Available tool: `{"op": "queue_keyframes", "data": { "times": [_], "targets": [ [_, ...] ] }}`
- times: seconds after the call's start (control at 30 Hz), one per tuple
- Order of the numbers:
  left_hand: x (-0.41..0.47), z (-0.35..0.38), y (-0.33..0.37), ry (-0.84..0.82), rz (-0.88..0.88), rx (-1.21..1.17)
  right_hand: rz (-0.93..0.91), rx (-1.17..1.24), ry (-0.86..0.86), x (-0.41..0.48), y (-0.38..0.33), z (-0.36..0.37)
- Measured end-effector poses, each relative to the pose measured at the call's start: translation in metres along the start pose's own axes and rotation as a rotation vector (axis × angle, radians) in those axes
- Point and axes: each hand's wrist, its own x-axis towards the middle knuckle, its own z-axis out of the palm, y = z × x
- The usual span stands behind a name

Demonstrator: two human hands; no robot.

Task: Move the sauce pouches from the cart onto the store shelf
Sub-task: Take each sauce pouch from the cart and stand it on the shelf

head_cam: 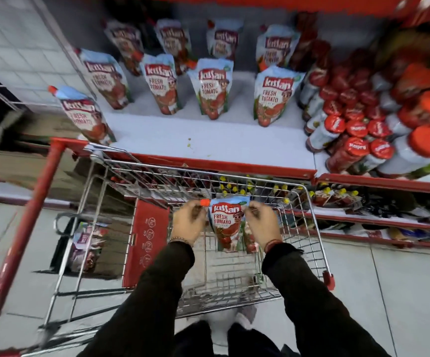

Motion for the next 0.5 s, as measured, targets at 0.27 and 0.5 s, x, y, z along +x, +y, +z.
{"op": "queue_keyframes", "data": {
  "times": [0.27, 0.5],
  "targets": [
    [0.021, -0.077, 0.042, 0.164, 0.148, -0.18, -0.17, 0.18, 0.092, 0.014, -0.093, 0.009],
    [0.071, -0.154, 0.069, 0.352, 0.265, -0.16, -0.333, 0.215, 0.103, 0.048, -0.179, 0.034]
  ]
}}
